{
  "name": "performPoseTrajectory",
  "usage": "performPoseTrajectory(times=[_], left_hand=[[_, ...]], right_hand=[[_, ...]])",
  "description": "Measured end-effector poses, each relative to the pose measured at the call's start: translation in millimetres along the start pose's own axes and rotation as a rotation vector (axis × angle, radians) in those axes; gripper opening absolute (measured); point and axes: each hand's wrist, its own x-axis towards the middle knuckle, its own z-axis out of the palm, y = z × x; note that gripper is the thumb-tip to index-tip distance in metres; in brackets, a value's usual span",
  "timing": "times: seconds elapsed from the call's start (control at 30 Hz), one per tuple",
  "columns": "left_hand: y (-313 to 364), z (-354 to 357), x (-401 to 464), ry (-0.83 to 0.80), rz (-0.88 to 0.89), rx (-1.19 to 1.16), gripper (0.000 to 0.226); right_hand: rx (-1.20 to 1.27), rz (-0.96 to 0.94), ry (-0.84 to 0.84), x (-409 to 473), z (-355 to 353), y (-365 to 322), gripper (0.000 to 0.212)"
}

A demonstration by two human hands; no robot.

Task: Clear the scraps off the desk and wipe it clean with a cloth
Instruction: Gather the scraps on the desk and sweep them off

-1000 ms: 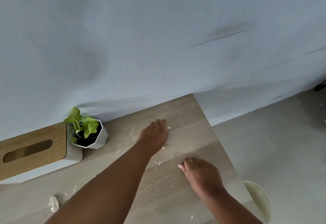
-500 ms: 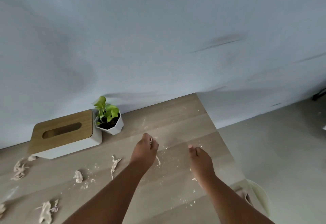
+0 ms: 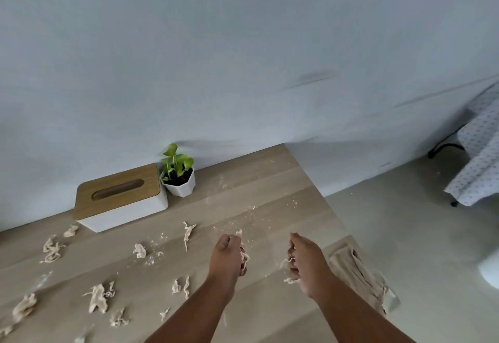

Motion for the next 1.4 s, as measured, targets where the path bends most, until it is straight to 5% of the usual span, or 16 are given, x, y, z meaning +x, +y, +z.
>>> performPoseTrajectory(times=[0.6,1.13,1.4], left_hand=[[-77,28,-112,-0.329,-0.137,0.095,0.018],[-100,195,-185,-0.488,-0.170,0.250,0.016],[-127,292,-207,-0.428,-0.206,0.276,0.024]], right_hand=[[0.375,0.043,0.126,-133,-106,88,0.030],[0.542,0.049,0.238,-134,-281,93,0.036],[0.558,0.085,0.223,-102,-378,80,0.033]])
